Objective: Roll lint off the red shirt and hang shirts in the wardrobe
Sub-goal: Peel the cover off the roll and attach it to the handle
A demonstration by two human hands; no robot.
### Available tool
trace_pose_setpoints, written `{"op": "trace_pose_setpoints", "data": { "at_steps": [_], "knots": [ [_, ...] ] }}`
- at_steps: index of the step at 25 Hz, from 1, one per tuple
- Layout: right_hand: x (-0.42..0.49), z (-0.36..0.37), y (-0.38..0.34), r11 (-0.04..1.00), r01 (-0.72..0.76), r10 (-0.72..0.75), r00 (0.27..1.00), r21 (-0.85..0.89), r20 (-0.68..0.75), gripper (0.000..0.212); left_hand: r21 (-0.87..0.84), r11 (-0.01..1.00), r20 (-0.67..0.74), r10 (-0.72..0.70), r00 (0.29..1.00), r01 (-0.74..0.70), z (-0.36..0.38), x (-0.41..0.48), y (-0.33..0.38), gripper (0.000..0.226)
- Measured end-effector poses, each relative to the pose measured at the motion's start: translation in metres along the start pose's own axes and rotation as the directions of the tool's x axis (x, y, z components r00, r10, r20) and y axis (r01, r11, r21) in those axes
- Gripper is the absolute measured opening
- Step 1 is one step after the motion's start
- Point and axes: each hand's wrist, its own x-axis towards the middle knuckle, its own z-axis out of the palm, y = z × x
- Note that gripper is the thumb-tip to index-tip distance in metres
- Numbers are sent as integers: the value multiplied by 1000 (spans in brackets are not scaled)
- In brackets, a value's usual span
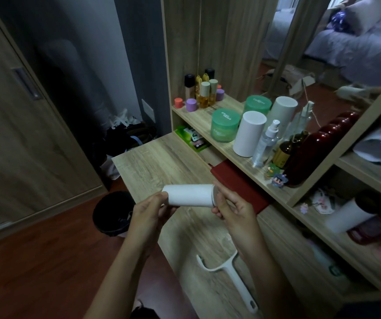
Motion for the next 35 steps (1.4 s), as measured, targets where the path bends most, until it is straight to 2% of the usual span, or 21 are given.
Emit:
{"op": "trace_pose_setpoints", "data": {
  "at_steps": [3, 8, 11, 14, 17, 22, 24, 27, 29, 31, 33, 35],
  "knots": [
    [-2, 2, 2, 1000, -17, 17, 1000, -5, -14, 23, -14, 1000, 9, -2, 1000, 2, 1, -2, -1, 20],
    [-6, 11, 3, 990, -88, 76, 992, 113, 105, 30, 21, 1000, -18, -15, 1000, 16, 3, -2, 3, 21],
    [-3, 18, 7, 972, -98, 84, 994, 213, 75, 23, 23, 999, -19, 40, 999, -39, 7, -3, 1, 23],
    [-1, 21, 8, 970, -78, 70, 997, 231, 45, 28, 55, 992, 1, 116, 993, -115, 9, -4, -1, 23],
    [1, 17, 10, 955, -107, 100, 994, 277, 37, 26, 33, 990, 2, 139, 990, -139, 11, -8, -5, 15],
    [4, 12, 16, 959, -107, 101, 994, 260, 38, 20, 32, 989, -7, 142, 990, -142, 10, -6, -12, 16],
    [6, 11, 18, 984, -78, 74, 997, 163, 29, 23, 7, 994, -33, 105, 994, -105, 12, -5, -15, 23],
    [14, 12, 25, 994, -14, 14, 1000, -106, -7, 34, -145, 989, -74, -22, 997, 11, 17, -1, -19, 36],
    [18, 10, 31, 953, 60, -81, 995, -297, -59, 37, -215, 973, -114, -111, 987, 85, 20, 5, -24, 34],
    [20, 4, 36, 910, 87, -142, 984, -405, -108, 40, -266, 953, -142, -189, 972, 147, 22, 12, -29, 30],
    [20, -8, 49, 869, 24, -137, 971, -494, -194, 46, -299, 937, -171, -241, 956, 182, 21, 15, -35, 33],
    [17, -26, 76, 742, -162, -52, 954, -650, -296, 54, -315, 928, -170, -264, 950, 202, 18, 16, -42, 36]
  ]
}}
